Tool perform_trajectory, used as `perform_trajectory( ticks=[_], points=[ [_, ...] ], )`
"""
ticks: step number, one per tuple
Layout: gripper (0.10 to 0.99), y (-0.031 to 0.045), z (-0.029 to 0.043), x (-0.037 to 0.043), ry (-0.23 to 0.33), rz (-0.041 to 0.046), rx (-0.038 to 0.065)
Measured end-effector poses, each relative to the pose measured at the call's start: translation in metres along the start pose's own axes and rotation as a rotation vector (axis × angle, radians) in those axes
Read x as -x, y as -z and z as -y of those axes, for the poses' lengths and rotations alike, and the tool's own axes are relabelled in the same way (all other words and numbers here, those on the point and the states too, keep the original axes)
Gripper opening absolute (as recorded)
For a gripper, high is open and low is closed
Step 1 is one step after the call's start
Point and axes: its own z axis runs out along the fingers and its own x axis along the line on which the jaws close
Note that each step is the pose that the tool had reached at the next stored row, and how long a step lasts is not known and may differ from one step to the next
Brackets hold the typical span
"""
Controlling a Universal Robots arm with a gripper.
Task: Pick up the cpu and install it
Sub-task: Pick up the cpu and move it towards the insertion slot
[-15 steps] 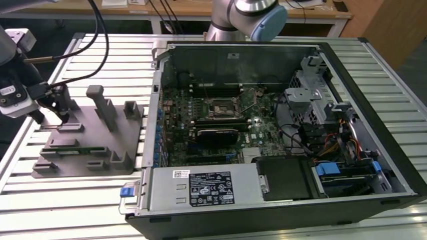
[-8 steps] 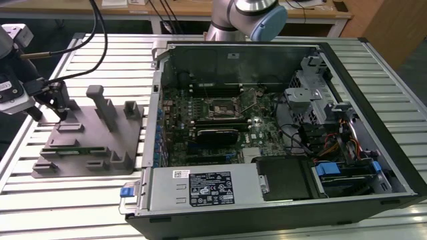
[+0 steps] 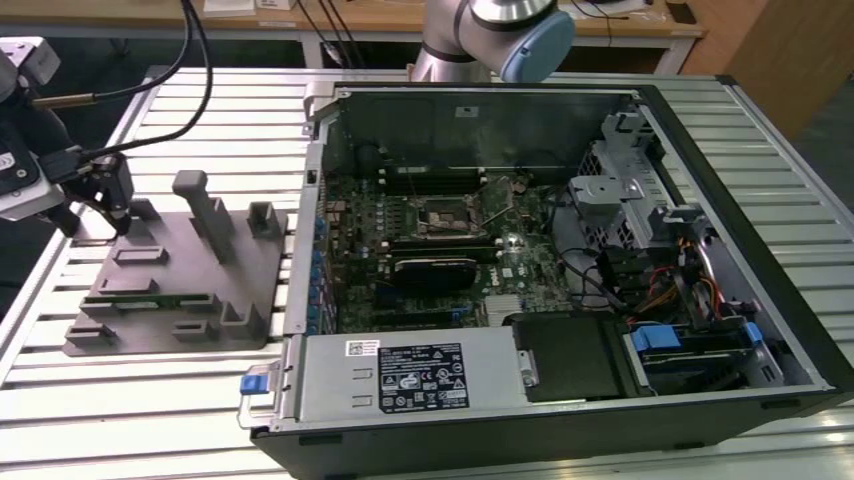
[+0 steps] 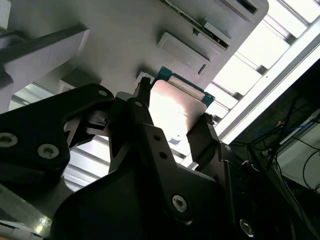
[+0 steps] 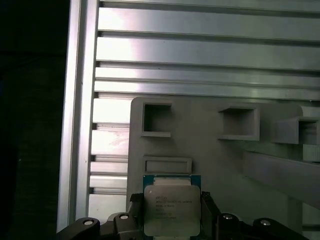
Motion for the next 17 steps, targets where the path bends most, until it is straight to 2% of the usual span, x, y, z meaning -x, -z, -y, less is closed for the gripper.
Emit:
perform_trajectory(
  ticks=[17],
  points=[
    [0.541, 0.0213, -0.0012, 0.0006, 0.000, 0.0006, 0.012]
  ],
)
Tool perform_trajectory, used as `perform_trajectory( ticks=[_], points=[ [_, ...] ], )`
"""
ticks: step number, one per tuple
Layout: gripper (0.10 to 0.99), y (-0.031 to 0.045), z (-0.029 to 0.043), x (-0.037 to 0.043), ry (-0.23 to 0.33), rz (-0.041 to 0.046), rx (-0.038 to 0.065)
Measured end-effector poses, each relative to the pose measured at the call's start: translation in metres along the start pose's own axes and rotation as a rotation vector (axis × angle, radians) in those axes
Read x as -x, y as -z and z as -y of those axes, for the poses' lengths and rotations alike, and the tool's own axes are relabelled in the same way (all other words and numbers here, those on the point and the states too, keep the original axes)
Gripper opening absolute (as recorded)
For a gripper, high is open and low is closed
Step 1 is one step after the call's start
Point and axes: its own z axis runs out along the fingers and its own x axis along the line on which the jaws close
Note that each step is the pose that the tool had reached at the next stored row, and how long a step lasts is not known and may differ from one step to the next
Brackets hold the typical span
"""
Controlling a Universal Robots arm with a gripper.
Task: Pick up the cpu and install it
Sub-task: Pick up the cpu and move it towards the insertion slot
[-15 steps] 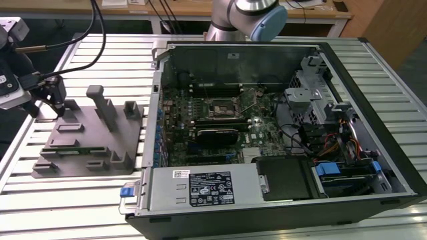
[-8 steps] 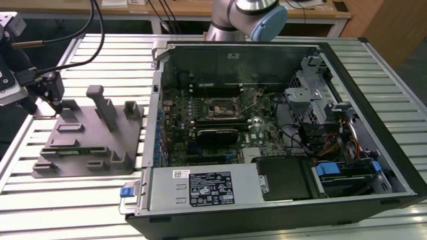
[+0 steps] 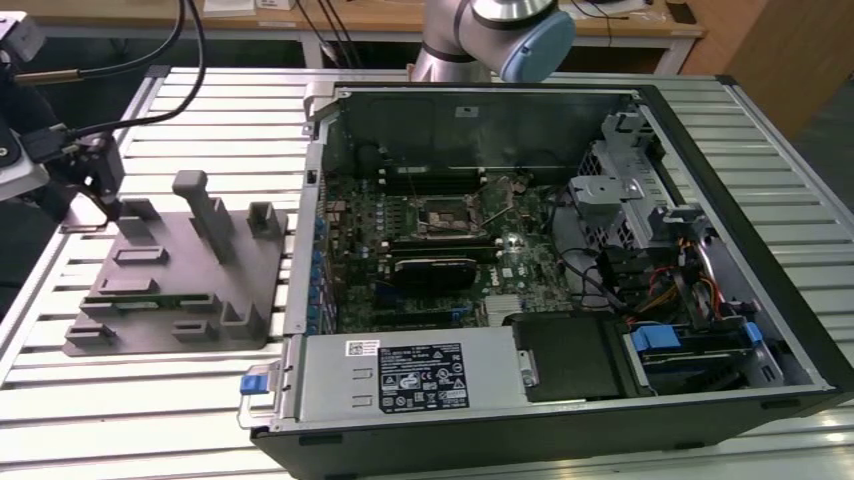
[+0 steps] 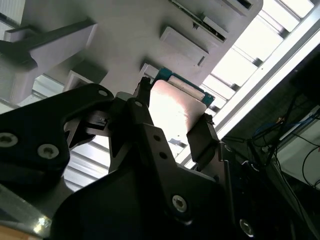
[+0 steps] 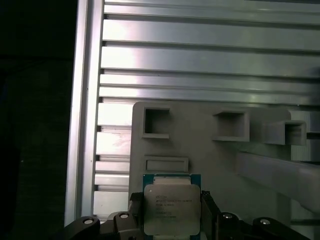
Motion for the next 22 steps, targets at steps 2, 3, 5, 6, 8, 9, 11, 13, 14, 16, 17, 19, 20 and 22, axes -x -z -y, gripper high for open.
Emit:
perform_trajectory(
  ticks=[2, 3, 5, 6, 8, 9, 11, 13, 14, 16, 17, 19, 20, 22],
  points=[
    [0.541, 0.0025, -0.0002, 0.0001, 0.000, 0.0002, 0.001],
    [0.541, 0.0038, -0.0003, 0.0001, 0.000, 0.0002, 0.002],
    [0.541, 0.0065, -0.0004, 0.0002, 0.000, 0.0003, 0.003],
    [0.541, 0.0078, -0.0005, 0.0002, 0.000, 0.0004, 0.004],
    [0.541, 0.0105, -0.0007, 0.0003, 0.000, 0.0004, 0.005],
    [0.541, 0.0117, -0.0008, 0.0003, 0.000, 0.0005, 0.006],
    [0.541, 0.0144, -0.0010, 0.0004, 0.000, 0.0006, 0.007],
    [0.541, 0.0171, -0.0012, 0.0005, 0.000, 0.0007, 0.008],
    [0.541, 0.0185, -0.0013, 0.0005, 0.000, 0.0008, 0.009],
    [0.541, 0.0212, -0.0015, 0.0006, 0.000, 0.0009, 0.011],
    [0.541, 0.0225, -0.0015, 0.0006, 0.000, 0.0010, 0.011],
    [0.541, 0.0251, -0.0017, 0.0007, 0.000, 0.0013, 0.013],
    [0.541, 0.0265, -0.0018, 0.0008, 0.000, 0.0012, 0.014],
    [0.541, 0.0292, -0.0020, 0.0008, 0.000, 0.0014, 0.015]
  ],
)
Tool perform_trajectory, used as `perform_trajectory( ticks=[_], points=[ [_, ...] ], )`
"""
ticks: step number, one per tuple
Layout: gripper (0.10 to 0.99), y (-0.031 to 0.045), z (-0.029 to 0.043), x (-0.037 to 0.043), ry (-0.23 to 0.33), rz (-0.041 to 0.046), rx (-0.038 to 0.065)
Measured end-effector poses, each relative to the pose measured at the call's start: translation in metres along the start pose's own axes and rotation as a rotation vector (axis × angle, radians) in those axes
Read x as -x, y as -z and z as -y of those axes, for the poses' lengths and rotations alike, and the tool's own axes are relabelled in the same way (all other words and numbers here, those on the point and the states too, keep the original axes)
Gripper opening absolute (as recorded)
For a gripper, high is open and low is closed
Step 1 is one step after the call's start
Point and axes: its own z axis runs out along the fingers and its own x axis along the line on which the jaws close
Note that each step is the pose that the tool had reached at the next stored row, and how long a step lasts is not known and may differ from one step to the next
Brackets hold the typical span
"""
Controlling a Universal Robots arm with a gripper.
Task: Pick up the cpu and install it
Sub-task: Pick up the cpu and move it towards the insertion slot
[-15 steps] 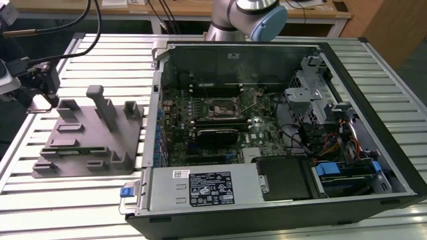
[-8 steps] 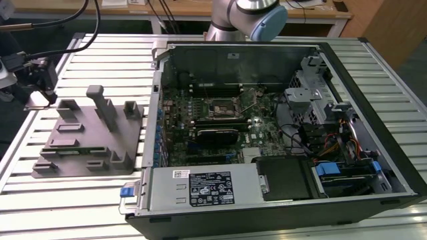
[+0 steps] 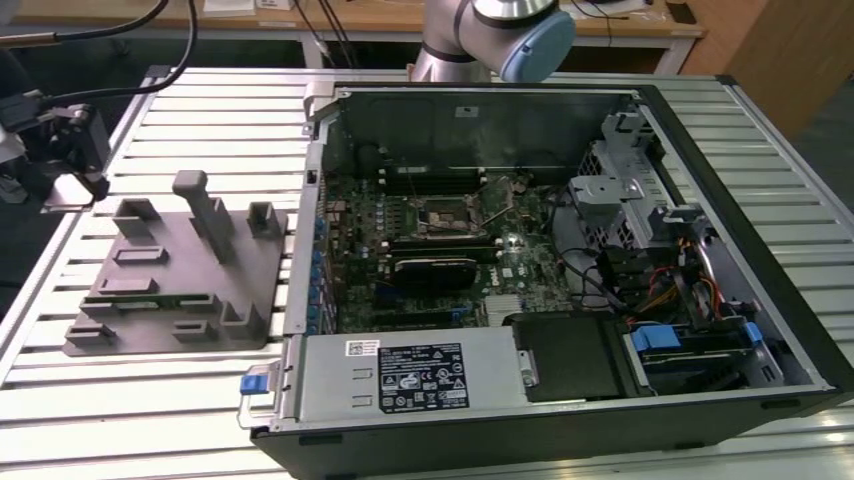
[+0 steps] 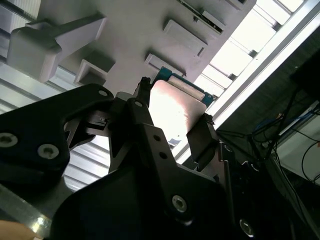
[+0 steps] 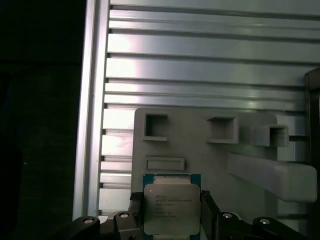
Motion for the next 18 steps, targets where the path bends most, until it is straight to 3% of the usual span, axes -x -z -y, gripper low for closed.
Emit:
perform_trajectory(
  ticks=[18],
  points=[
    [0.541, 0.0214, -0.0018, 0.0006, 0.000, 0.0009, 0.014]
  ],
)
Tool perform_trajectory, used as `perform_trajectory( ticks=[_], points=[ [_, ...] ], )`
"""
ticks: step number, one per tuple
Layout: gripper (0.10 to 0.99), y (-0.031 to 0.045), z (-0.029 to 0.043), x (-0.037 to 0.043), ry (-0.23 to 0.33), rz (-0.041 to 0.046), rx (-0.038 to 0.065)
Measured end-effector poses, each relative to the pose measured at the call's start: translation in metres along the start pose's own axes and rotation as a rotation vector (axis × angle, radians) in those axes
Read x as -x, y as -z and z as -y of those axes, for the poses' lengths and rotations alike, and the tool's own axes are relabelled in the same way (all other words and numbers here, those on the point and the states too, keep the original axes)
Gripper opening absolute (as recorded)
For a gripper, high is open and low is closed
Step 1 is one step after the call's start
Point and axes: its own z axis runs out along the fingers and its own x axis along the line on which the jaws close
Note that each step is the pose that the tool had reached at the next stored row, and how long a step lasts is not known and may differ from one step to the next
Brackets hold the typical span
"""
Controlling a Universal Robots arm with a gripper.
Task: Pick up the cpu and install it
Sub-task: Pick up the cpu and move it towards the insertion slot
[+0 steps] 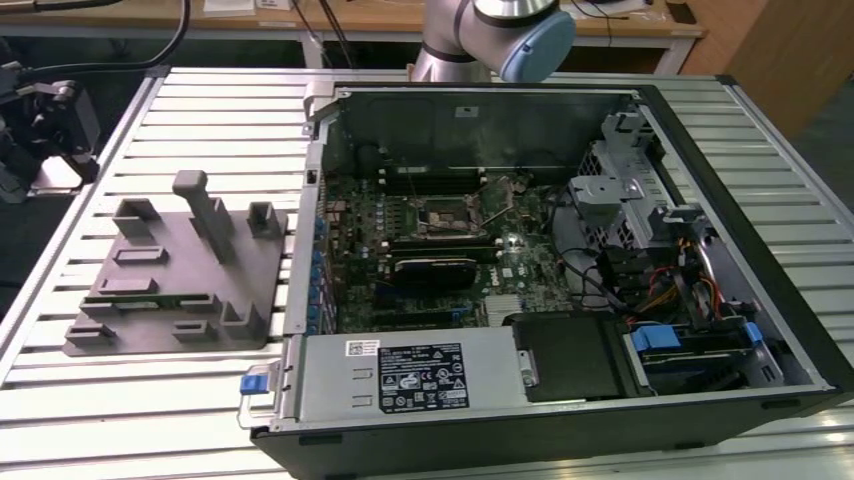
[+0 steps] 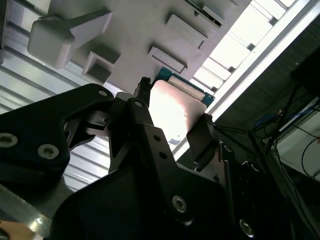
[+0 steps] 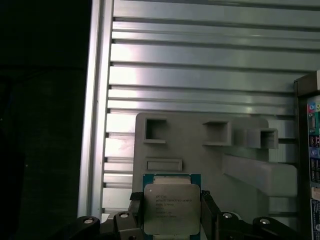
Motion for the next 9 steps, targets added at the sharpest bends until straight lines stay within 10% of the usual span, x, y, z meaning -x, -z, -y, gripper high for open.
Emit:
perform_trajectory(
  ticks=[9],
  points=[
    [0.541, 0.0102, -0.0010, 0.0003, 0.000, 0.0003, 0.007]
  ],
)
